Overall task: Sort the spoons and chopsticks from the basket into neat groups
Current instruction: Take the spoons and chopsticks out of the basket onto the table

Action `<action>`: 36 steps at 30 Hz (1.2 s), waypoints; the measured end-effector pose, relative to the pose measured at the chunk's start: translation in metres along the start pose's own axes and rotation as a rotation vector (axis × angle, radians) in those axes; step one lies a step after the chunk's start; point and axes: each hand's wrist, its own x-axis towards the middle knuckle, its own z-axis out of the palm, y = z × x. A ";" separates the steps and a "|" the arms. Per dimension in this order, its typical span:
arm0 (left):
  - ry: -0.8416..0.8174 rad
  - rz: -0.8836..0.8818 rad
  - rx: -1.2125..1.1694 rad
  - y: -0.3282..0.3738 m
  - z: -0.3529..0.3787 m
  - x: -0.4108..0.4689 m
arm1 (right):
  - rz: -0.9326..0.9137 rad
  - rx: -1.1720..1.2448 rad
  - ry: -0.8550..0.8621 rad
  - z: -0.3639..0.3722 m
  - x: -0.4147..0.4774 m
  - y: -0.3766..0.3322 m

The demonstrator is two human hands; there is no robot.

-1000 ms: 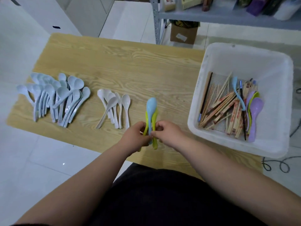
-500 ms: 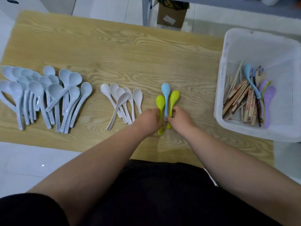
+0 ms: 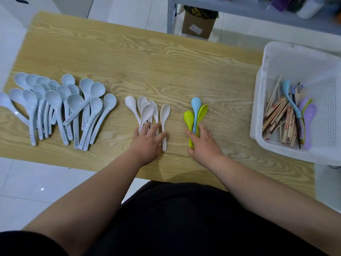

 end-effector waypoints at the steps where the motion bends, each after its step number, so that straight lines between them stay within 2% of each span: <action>1: 0.012 0.000 -0.021 -0.005 0.000 -0.002 | 0.011 0.001 -0.016 0.001 0.001 0.000; 5: 0.067 -0.007 -0.088 -0.025 -0.001 -0.013 | 0.021 -0.019 -0.048 0.003 0.002 -0.002; 10: 0.048 -0.027 -0.101 -0.033 -0.002 -0.017 | -0.001 0.011 -0.047 -0.003 0.003 -0.001; 17: 0.063 0.091 -0.115 -0.025 -0.004 -0.019 | -0.041 0.031 -0.113 -0.011 -0.004 0.001; 22: 0.072 0.005 -0.044 -0.007 -0.023 -0.020 | -0.070 0.140 -0.096 -0.025 -0.029 0.014; 25: 0.141 0.035 -0.236 0.022 -0.042 -0.022 | -0.052 0.233 -0.092 -0.044 -0.048 0.029; 29: 0.025 0.117 -0.589 0.077 -0.071 -0.021 | 0.004 0.459 0.018 -0.070 -0.087 0.055; 33: -0.013 0.259 -0.730 0.136 -0.092 -0.014 | 0.002 0.639 0.150 -0.085 -0.134 0.087; 36: -0.017 0.283 -0.810 0.180 -0.099 -0.007 | -0.031 0.632 0.163 -0.094 -0.166 0.124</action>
